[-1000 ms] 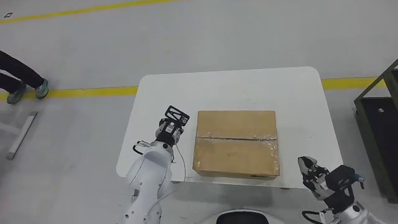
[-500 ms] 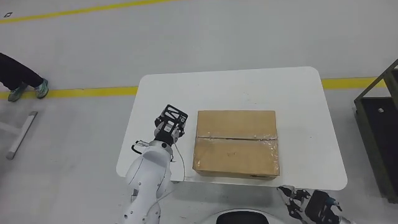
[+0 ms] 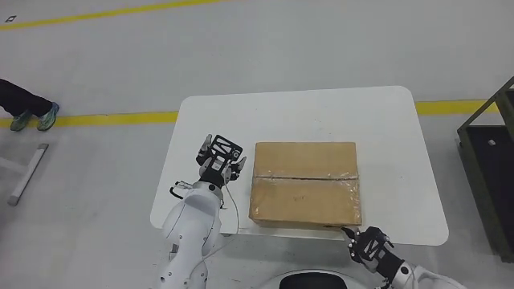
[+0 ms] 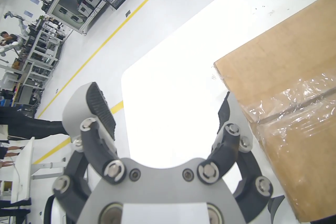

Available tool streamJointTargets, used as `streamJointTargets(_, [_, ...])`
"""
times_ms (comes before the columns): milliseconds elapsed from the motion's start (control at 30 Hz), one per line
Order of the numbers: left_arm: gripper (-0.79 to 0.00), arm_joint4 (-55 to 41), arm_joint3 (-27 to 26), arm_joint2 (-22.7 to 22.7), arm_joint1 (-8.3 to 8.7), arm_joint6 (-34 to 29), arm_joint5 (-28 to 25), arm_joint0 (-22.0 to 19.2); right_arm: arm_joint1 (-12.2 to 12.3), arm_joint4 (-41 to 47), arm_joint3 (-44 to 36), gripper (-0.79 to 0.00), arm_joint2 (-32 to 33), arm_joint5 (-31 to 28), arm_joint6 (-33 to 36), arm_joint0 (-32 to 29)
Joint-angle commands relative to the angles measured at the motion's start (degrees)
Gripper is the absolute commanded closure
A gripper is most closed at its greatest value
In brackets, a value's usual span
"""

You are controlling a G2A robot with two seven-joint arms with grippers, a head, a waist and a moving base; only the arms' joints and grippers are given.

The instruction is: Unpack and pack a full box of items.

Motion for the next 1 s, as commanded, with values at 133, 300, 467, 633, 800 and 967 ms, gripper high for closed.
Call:
streamJointTargets(133, [-0.785,0.0,0.0,0.0,0.0,0.0,0.0,0.0,-0.4,0.1,1.4,0.0,-3.3,1.0,2.4,5.1])
streamJointTargets(300, [-0.785,0.0,0.0,0.0,0.0,0.0,0.0,0.0,-0.7,-1.1,2.7,0.0,-6.5,0.2,4.7,9.0])
streamJointTargets(467, [-0.785,0.0,0.0,0.0,0.0,0.0,0.0,0.0,-1.1,-1.4,4.7,0.0,-9.7,-0.3,6.8,13.2])
streamJointTargets(633, [-0.785,0.0,0.0,0.0,0.0,0.0,0.0,0.0,-1.7,-2.6,7.7,0.0,-13.4,-0.7,9.3,18.3])
streamJointTargets(800, [-0.785,0.0,0.0,0.0,0.0,0.0,0.0,0.0,-2.6,-0.9,10.6,0.0,-16.4,0.9,11.0,23.0])
streamJointTargets(967, [-0.785,0.0,0.0,0.0,0.0,0.0,0.0,0.0,-3.4,0.7,13.0,0.0,-18.6,2.9,11.5,26.9])
